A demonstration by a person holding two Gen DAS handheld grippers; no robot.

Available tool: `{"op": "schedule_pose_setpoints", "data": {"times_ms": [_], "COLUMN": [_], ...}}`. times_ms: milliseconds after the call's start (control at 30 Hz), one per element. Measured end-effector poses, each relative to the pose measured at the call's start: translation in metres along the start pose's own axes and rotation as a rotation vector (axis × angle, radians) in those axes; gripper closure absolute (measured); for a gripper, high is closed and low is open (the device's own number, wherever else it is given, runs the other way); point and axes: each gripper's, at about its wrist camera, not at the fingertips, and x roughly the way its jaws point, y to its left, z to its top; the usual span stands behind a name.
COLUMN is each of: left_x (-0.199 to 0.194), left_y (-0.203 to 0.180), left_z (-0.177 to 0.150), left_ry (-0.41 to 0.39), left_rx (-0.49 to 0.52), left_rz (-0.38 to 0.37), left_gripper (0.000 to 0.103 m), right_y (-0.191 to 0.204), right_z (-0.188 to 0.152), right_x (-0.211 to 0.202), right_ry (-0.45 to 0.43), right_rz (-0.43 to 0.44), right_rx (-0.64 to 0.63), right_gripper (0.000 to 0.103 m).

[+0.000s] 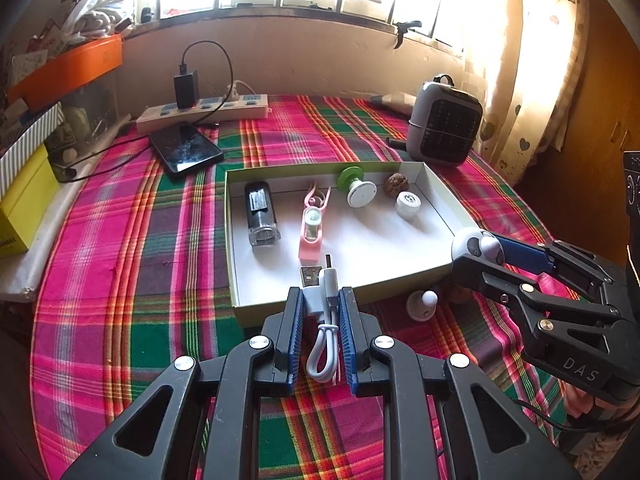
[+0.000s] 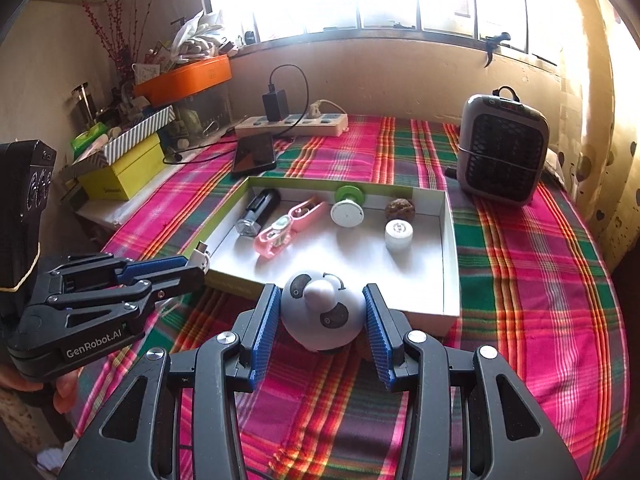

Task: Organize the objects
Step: 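Lift and carry the cable and panda ball over the box with both grippers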

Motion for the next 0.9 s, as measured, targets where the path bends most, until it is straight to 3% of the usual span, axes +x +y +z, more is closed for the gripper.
{"op": "schedule_pose_setpoints", "data": {"times_ms": [900], "left_x": [0.037], "left_y": [0.017], "left_z": [0.02], "left_ry": [0.035], "left_rx": [-0.035], "left_rz": [0.024], "left_gripper": [0.087], "right_y": [-0.005], "right_z": [0.05], "right_x": [0.072], "right_ry": [0.092], "right_rz": [0.057], "right_rx": [-0.037], "right_gripper": [0.059]}}
